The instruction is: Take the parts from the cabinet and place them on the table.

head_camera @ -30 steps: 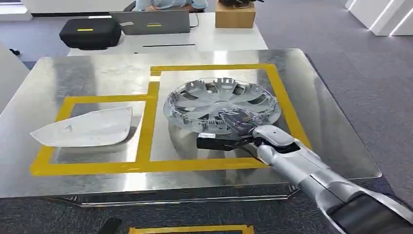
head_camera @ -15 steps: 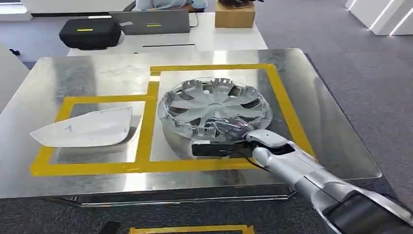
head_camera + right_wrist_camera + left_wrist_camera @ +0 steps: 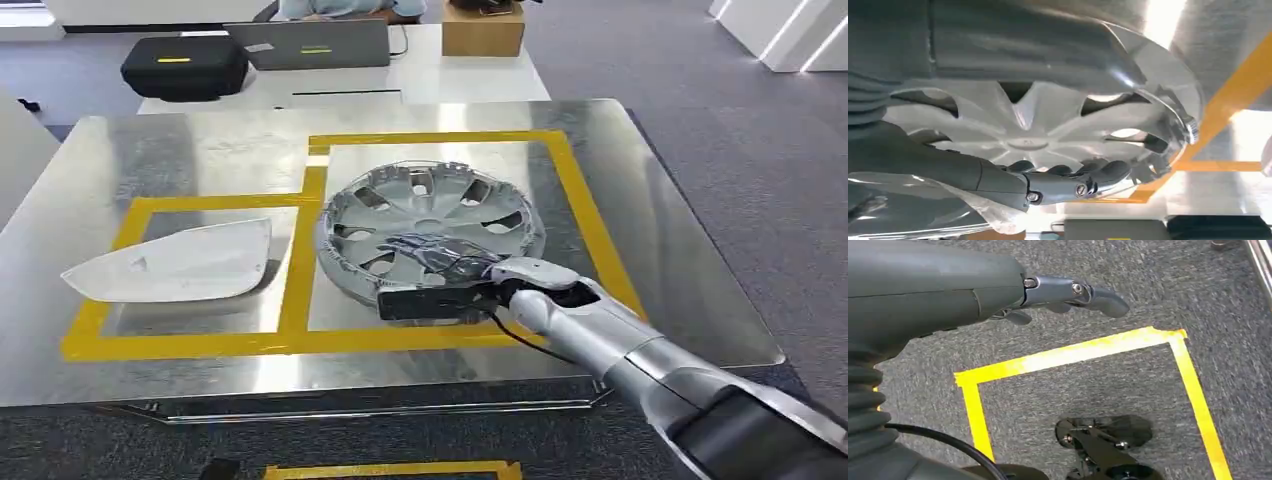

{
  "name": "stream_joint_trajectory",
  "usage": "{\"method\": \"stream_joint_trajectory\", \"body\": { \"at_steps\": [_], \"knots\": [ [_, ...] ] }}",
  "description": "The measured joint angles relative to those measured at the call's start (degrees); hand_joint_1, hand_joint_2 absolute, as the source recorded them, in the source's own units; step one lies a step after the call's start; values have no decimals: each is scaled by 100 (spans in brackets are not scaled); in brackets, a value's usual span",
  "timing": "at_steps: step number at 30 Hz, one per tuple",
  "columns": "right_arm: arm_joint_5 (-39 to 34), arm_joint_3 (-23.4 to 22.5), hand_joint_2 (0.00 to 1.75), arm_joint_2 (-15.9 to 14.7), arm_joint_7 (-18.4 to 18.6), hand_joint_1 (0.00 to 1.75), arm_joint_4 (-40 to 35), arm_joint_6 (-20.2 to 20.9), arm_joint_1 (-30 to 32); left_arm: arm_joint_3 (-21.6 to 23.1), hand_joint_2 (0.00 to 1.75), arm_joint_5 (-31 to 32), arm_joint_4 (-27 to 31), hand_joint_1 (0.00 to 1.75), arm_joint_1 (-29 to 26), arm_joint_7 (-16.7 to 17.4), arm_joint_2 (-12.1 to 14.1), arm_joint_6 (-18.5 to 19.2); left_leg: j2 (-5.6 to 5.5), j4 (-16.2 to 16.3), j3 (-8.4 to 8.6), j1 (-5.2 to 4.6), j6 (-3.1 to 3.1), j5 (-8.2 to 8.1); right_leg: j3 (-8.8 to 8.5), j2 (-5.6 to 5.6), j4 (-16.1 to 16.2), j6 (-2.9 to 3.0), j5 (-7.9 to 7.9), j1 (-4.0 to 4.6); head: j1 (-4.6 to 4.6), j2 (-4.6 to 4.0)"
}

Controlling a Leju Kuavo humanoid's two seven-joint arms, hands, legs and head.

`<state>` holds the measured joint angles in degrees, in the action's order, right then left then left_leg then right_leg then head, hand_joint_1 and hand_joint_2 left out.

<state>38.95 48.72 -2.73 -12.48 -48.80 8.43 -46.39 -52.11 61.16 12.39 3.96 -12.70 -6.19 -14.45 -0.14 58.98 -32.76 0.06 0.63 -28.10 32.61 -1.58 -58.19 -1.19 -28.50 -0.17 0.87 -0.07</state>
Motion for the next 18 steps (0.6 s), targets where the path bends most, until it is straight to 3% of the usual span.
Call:
{"method": "stream_joint_trajectory", "body": {
  "at_steps": [10,14,18],
  "knots": [
    [-291,463,0,-385,350,0,-698,293,-530,-171,0,-162,-2,0,-68,-87,13,-2,0,2,-2,0,0,0,6,2,0,0,0,-1,0,0],
    [-418,553,0,-921,562,0,-1355,58,-642,-301,0,-266,-2,0,-103,-129,-2,-24,-2,3,-4,0,1,-1,6,5,2,0,0,-1,0,0],
    [-201,338,0,-1726,881,0,-1964,-757,-193,-457,0,-380,0,0,-125,-127,-44,-63,-38,10,-2,-1,5,-4,-4,47,11,-4,-5,0,2,0]
  ]
}}
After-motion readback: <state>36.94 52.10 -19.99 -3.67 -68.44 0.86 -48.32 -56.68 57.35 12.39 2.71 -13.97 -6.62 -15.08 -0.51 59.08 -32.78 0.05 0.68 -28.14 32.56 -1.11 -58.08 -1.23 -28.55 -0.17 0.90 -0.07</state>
